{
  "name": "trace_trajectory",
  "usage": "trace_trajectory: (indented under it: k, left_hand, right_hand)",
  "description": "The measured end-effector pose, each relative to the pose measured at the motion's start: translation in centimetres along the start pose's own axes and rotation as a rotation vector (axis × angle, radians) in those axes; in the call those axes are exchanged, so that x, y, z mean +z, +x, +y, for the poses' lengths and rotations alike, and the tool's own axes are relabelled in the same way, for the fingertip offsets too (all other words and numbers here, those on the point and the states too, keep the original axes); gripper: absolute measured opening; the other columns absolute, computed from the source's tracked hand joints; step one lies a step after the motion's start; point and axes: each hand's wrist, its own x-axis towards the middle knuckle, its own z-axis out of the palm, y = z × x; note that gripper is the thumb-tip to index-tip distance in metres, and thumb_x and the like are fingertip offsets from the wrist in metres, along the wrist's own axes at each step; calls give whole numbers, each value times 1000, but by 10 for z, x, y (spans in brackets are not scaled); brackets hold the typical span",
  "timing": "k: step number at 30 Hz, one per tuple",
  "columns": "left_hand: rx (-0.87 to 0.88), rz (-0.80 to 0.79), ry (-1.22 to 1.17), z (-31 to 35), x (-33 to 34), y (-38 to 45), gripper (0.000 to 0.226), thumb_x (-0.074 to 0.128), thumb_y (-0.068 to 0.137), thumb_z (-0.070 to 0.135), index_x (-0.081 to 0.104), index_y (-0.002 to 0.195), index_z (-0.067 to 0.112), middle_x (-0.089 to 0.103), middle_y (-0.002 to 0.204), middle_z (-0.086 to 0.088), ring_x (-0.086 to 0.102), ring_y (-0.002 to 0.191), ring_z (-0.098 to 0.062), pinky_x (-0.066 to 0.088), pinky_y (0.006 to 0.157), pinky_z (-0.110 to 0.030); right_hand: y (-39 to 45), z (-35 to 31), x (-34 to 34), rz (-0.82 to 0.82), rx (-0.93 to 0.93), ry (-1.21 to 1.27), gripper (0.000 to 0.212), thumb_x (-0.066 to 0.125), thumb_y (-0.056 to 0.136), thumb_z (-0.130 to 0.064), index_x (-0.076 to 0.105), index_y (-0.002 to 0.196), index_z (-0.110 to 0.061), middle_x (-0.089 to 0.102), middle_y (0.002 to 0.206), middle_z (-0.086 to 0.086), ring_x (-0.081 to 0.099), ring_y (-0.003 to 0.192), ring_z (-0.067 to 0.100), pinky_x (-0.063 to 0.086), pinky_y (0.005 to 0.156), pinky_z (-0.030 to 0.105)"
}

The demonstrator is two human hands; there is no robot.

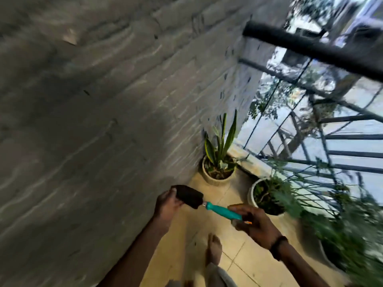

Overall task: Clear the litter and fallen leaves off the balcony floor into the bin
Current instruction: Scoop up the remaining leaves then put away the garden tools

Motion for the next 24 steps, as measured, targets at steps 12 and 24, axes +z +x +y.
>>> trace_trajectory:
  k: [12, 24]
  left_hand:
    - [72, -266, -17, -44, 13, -140, 45, 50, 105, 5, 42, 149, 4, 53, 142, -30, 62, 113, -41, 49, 94, -45]
    - [48, -583, 468, -191, 179, -294, 31, 56, 105, 15, 57, 131, 0, 66, 119, -23, 67, 101, -35, 52, 98, -47]
  right_hand:
    - [-207, 8, 51, 616, 118, 581, 34, 83, 77, -4, 73, 109, 1, 73, 96, 28, 70, 77, 32, 62, 75, 43]
    - [-454, 125, 4, 1172, 120, 977, 31, 79, 83, -1, 69, 112, 1, 76, 102, 21, 72, 97, 36, 60, 90, 48]
